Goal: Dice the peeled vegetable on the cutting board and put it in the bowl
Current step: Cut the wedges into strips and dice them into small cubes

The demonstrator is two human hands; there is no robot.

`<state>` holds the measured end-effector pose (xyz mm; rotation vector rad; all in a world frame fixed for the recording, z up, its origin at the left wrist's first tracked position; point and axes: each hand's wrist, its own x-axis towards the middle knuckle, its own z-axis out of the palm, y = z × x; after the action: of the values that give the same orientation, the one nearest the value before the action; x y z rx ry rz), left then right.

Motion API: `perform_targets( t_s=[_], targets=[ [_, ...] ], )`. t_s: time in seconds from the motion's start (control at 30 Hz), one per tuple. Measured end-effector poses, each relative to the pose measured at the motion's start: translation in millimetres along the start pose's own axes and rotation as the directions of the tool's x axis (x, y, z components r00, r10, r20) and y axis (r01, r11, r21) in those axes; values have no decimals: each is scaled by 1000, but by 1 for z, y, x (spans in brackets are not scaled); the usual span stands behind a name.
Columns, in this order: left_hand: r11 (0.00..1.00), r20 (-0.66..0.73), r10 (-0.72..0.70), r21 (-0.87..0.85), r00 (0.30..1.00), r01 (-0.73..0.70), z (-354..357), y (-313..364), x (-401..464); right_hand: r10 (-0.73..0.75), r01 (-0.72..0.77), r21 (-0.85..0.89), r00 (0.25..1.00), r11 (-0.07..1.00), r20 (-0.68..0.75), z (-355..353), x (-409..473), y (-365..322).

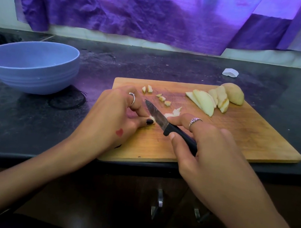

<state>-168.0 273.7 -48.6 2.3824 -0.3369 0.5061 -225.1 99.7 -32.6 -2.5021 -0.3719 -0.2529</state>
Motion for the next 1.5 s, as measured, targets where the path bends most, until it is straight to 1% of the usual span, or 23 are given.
perform_targets(
  t_s=[0.1, 0.23, 0.3, 0.47, 0.57, 0.7, 0.83, 0.93, 1.03, 1.13, 1.27, 1.37, 1.5],
  targets=[
    [999, 3, 13, 52, 1000, -14, 0, 0, 1, 13, -13, 14, 1000, 1000, 15, -1, 2, -2],
    [993, 3, 34, 113, 999, -34, -1, 2, 3, 25, -24, -22, 998, 999, 49, 1, 6, -7],
    [992, 8, 29, 126, 1000, -30, -1, 2, 3, 31, -26, -73, 998, 997, 60, 3, 4, -11],
    [993, -2, 49, 109, 999, -48, -2, 3, -1, -45, 73, -285, 994, 956, 105, 5, 1, -14],
    [994, -4, 54, 91, 999, -53, -1, 1, -2, -71, 109, -361, 990, 926, 118, 6, 0, -15],
    [997, -4, 40, 70, 999, -39, 1, -2, -1, -35, 74, -304, 991, 950, 131, 1, 3, -10],
    [996, -9, 35, 76, 999, -34, 1, -2, 0, -44, 76, -285, 992, 956, 117, -8, -7, -3],
    [995, -21, 31, 99, 999, -29, 1, -4, 2, -86, 121, -345, 990, 931, 116, -13, -17, 1],
    [991, -8, 33, 127, 999, -32, 0, -6, 7, -92, 131, -405, 989, 905, 115, -23, -17, 5],
    [986, 7, 30, 165, 1000, -31, 2, -6, 15, -114, 154, -488, 987, 859, 111, -36, -7, 17],
    [980, 28, 32, 196, 999, -37, 9, -13, 34, -191, 210, -551, 977, 808, 93, -46, 21, 36],
    [974, 17, 41, 222, 999, -44, 13, -16, 50, -176, 167, -523, 984, 836, 34, -43, 49, 50],
    [967, 11, 48, 251, 999, -49, 16, -16, 66, -220, 190, -466, 976, 864, -10, -30, 82, 60]
  ],
)
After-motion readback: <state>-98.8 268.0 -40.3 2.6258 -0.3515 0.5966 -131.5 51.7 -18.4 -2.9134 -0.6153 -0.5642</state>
